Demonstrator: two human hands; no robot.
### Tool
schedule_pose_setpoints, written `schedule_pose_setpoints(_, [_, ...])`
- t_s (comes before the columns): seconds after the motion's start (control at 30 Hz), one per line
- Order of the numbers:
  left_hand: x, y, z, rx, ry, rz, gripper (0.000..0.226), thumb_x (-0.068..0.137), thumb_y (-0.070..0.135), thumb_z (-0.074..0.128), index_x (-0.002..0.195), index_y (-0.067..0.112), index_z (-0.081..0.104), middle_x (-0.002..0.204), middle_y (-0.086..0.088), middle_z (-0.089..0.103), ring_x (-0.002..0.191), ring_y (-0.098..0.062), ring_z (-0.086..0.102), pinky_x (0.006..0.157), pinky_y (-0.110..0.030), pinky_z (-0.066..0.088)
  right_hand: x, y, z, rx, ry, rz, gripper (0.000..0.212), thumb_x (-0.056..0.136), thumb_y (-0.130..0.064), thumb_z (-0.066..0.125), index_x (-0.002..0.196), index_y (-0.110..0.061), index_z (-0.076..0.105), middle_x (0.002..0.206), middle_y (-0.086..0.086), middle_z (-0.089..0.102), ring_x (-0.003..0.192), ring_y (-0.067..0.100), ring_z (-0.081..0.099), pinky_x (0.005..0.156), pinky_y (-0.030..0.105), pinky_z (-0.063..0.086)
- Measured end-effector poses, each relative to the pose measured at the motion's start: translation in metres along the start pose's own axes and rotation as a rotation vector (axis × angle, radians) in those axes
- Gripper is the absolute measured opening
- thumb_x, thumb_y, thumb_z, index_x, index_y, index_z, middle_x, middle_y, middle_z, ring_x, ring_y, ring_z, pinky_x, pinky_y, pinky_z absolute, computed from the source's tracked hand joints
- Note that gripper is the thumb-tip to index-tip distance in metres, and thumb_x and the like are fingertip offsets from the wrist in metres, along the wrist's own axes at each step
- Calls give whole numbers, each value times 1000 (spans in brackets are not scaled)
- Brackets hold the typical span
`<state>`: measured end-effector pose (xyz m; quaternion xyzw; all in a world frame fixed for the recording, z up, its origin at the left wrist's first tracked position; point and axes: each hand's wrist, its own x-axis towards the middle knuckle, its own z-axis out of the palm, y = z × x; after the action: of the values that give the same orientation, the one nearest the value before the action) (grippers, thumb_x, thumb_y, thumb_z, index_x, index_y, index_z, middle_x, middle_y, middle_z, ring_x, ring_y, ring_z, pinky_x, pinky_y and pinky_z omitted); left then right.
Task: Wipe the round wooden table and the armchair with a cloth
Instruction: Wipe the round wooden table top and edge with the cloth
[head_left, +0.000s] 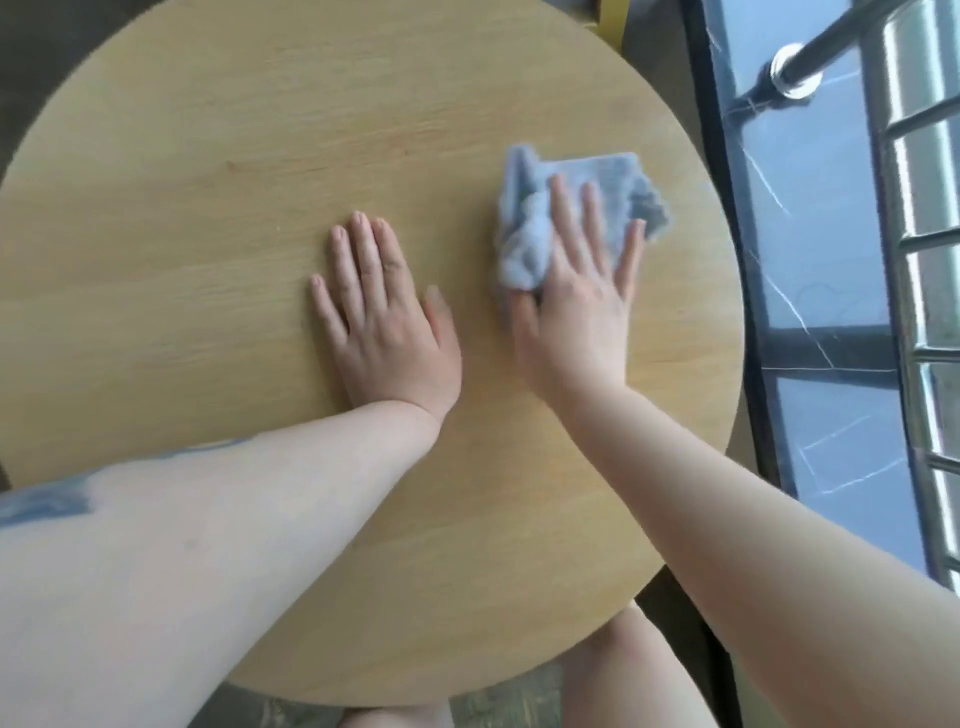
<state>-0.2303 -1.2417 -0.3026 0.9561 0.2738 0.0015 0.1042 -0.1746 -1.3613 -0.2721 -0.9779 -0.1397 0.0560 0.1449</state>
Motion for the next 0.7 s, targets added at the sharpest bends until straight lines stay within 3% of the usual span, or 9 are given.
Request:
schedule_pose_setpoints(0.07, [-1,0,-1,9,-10,3,66,93,30,37,152,8,19,160,-6,16,148,-22,13,119,-46,9,-30,-7,14,1,-109,-265,66,90,-23,55,150,-20,29,157,-3,24,147,18,14,120,41,4])
schedule_pose_setpoints(0.1, [-2,0,0,-2,-15,6,66,93,30,36,153,8,19,160,-6,16,148,-22,12,119,-46,9,-44,8,14,-43,-112,-257,66,90,-23,56,150,-19,29,157,-3,25,147,18,16,120,41,9])
schedule_pose_setpoints(0.17, [-1,0,0,-21,-11,7,65,93,32,33,153,9,19,160,-5,16,148,-22,11,119,-45,6,-49,53,3,-71,-20,-31,65,93,-27,51,151,-16,24,158,0,23,147,19,14,120,42,8])
schedule_pose_setpoints(0.27, [-1,1,0,-12,-11,-3,66,93,34,30,153,10,17,161,-5,14,148,-21,9,119,-44,4,-19,75,-13,32,92,509,66,95,-25,42,153,-16,12,161,-2,9,148,19,3,120,43,1])
schedule_pose_setpoints(0.3, [-1,1,-1,-8,-20,-4,66,93,34,29,153,10,16,161,-4,13,149,-21,9,119,-44,4,-12,58,-12,85,102,497,68,94,-23,44,153,-18,12,161,-2,8,148,21,3,120,44,1])
schedule_pose_setpoints(0.4, [0,-1,-1,9,-22,-3,70,89,36,25,153,10,15,161,-4,11,149,-21,8,119,-44,4,-35,4,13,101,-36,-59,68,89,-25,52,151,-29,24,160,0,17,148,26,9,119,48,8])
schedule_pose_setpoints(0.47, [-1,-1,-1,2,-18,-6,69,90,35,27,153,11,15,161,-3,11,149,-20,7,119,-44,4,-68,17,19,-23,-68,-144,62,90,-36,50,148,-32,30,158,-1,22,147,27,14,118,50,11])
schedule_pose_setpoints(0.63, [1,0,0,10,-8,-10,66,93,36,29,154,13,13,162,-1,9,149,-18,5,119,-42,1,-58,72,-10,98,64,545,67,91,-60,18,149,-30,29,161,-2,6,148,23,-4,117,55,-2])
schedule_pose_setpoints(0.7, [1,-1,-1,-2,-25,-3,66,95,35,30,154,14,13,162,-1,8,149,-18,4,119,-42,1,-35,38,-8,190,39,452,67,91,-63,14,148,-32,32,161,-2,5,148,22,-4,117,54,-4])
